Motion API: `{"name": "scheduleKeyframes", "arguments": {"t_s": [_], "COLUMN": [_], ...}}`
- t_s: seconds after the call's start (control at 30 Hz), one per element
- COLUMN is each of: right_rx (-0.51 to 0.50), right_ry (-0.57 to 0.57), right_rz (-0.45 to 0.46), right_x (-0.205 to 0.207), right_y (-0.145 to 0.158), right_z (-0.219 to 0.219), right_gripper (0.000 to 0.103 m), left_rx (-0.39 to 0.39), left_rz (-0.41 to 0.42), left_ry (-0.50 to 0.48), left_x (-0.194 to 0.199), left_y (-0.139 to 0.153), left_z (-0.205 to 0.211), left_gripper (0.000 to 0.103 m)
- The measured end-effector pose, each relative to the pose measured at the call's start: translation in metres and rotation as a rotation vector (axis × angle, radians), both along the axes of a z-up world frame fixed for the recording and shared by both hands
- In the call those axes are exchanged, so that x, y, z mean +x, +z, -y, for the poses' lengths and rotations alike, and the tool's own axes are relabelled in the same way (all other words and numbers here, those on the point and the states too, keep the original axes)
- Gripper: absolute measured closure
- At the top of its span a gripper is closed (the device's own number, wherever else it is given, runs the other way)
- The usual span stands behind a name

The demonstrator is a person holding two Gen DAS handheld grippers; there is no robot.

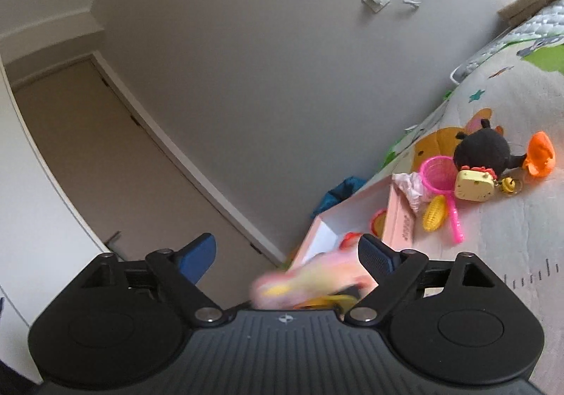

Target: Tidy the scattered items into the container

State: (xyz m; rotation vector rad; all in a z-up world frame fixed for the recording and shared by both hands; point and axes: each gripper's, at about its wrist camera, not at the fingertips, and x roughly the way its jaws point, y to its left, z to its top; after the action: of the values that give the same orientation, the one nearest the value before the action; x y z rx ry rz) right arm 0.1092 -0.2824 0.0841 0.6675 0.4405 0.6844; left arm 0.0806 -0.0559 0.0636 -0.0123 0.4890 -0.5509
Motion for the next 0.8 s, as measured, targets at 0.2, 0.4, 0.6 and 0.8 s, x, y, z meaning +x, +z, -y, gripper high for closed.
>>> {"name": "scheduleKeyframes", "arguments": {"t_s": [0.2,0.4,0.6,0.8], "right_rx": [-0.074,-0.241,-0.312,-0.239], "right_ry": [-0.047,-0.065,-0.029,-0.041], "right_rz": [-0.123,-0.149,-0.19,-0.289], "right_x": [0.015,0.02,0.039,0.071], "right_y": [-0.022,-0.043,-0.061,-0.086], "right_z": [-0.016,-0.047,-0.071,-0.079], "right_gripper": [0.014,0.014,0.012,0.012], "left_rx": [-0.142,-0.203,-0.23,-0.166], "left_rz": [-0.095,-0.19,-0.223,-0.143], "left_ry": [0.171,0.376,0.378,0.221], "left_x": [-0.008,-0.021,-0.032,-0.052], "left_y": [-0.007,-0.018,-0.027,-0.031], "left_z": [-0.086,-0.159,-0.196,-0.182], "left_gripper": [0.019,0.008,0.002,0.0]}}
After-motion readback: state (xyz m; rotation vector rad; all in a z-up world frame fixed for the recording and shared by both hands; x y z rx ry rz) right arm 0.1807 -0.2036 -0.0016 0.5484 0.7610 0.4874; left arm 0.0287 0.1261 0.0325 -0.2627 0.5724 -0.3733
